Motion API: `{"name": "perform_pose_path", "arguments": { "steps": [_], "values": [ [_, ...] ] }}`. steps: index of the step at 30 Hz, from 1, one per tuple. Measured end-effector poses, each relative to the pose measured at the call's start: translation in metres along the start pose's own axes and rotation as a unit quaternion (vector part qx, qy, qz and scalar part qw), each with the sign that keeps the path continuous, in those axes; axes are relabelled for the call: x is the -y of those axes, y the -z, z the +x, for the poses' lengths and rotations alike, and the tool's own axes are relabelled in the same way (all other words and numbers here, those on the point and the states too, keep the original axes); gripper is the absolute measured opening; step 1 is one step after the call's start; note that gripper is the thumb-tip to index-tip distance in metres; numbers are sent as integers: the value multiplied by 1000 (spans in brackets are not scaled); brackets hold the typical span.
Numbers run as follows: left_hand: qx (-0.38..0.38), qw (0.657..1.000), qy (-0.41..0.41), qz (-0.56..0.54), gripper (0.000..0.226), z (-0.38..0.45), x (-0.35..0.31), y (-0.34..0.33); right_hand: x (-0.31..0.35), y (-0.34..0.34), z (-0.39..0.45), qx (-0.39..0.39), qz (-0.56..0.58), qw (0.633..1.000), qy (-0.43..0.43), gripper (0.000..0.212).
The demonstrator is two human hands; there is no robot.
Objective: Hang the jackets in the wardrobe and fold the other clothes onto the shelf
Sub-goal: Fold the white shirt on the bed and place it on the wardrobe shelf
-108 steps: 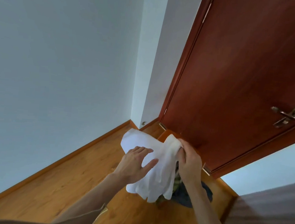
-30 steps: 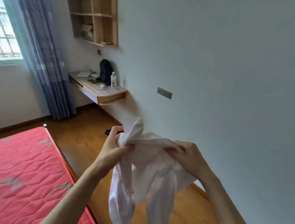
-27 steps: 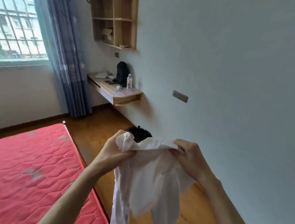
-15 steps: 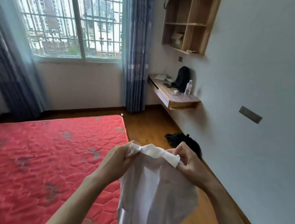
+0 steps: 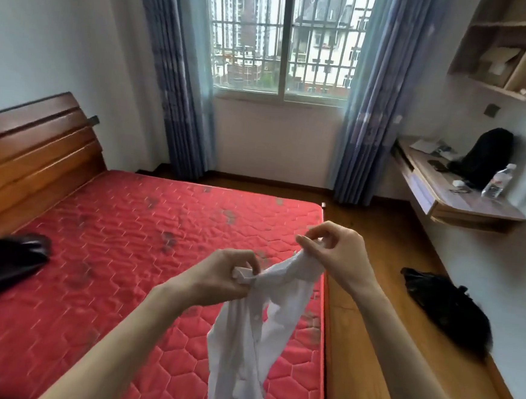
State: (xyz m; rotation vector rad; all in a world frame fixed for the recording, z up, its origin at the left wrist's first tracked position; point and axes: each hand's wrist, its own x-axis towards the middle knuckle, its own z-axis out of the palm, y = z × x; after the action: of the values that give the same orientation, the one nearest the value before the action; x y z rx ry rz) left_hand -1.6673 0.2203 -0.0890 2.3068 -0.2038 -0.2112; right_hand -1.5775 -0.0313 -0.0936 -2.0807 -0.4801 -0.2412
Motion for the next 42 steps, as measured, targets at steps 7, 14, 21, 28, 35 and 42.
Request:
{"name": "perform_pose_path", "arguments": {
  "steps": [7, 14, 21, 28, 35, 42],
  "values": [
    [-38, 973, 155, -167, 26, 5, 57, 5, 43, -80, 35, 70, 39, 996, 43, 32],
    [-119, 968, 218, 29, 25, 39, 112, -11, 86, -124, 55, 43, 46, 995, 78, 36],
    [-240, 964, 107, -27, 15, 51, 167, 86, 78, -152, 79, -53, -287, 956, -23, 30],
    [-242, 970, 32, -19, 39, 59, 161, 167, 67, -199, 87, -60, -385, 914, -109, 23],
    [-198, 974, 31, 102, 32, 83, 181, 208, 58, -195, 116, 163, -18, 980, -109, 29],
    [-31, 991, 18, -126, 41, 84, 180, 270, 93, -176, 152, 287, 182, 927, -157, 56]
  ]
}}
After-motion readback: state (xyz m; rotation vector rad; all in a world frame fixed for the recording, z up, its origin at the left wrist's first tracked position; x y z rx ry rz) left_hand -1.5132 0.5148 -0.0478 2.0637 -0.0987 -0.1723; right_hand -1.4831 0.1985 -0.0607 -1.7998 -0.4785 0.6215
